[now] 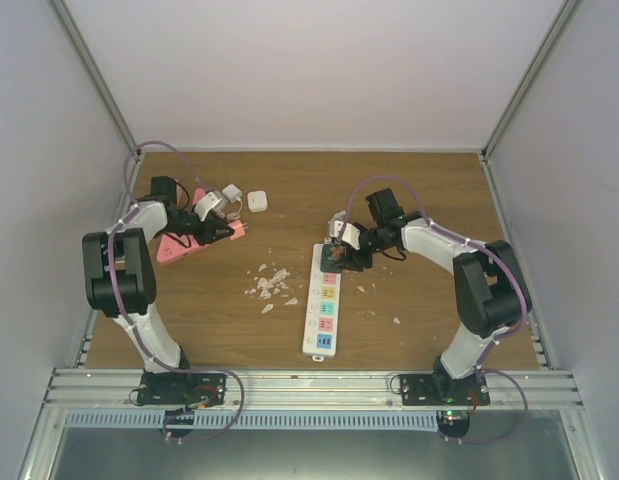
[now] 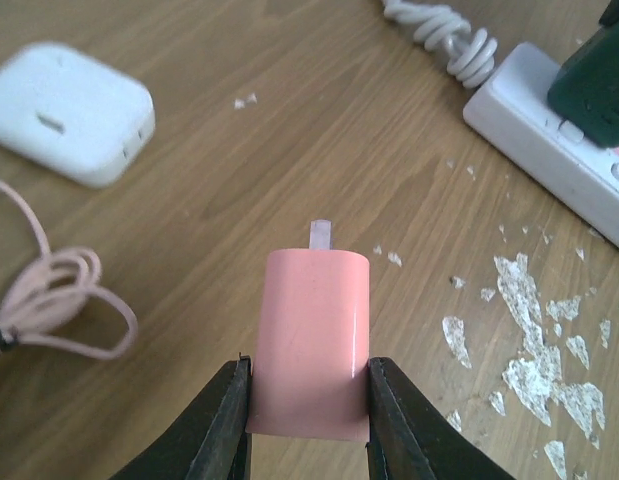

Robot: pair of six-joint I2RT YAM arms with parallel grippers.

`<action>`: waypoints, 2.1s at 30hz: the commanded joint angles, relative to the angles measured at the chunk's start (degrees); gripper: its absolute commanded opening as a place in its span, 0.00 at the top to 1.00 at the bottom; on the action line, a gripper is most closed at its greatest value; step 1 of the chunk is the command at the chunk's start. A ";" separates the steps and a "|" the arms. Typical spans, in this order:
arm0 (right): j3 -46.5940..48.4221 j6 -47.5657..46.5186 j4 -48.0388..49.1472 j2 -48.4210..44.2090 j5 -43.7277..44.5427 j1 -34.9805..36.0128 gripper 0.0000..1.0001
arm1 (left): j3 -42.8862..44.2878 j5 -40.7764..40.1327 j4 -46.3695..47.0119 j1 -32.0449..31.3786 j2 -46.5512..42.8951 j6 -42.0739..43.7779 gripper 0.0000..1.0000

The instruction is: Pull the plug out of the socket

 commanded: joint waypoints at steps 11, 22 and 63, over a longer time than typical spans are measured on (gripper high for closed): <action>-2.56 0.16 -4.69 1.32 8.40 -0.57 0.95 | 2.05 -4.99 -2.42 0.24 7.34 -1.88 0.79; -2.56 0.25 -4.67 1.24 8.34 -0.39 0.94 | 4.26 -8.94 1.07 0.06 7.96 -4.85 0.42; -0.88 1.28 -5.83 0.23 5.66 -0.39 0.83 | -24.06 -19.04 14.74 -45.11 -23.45 3.43 0.40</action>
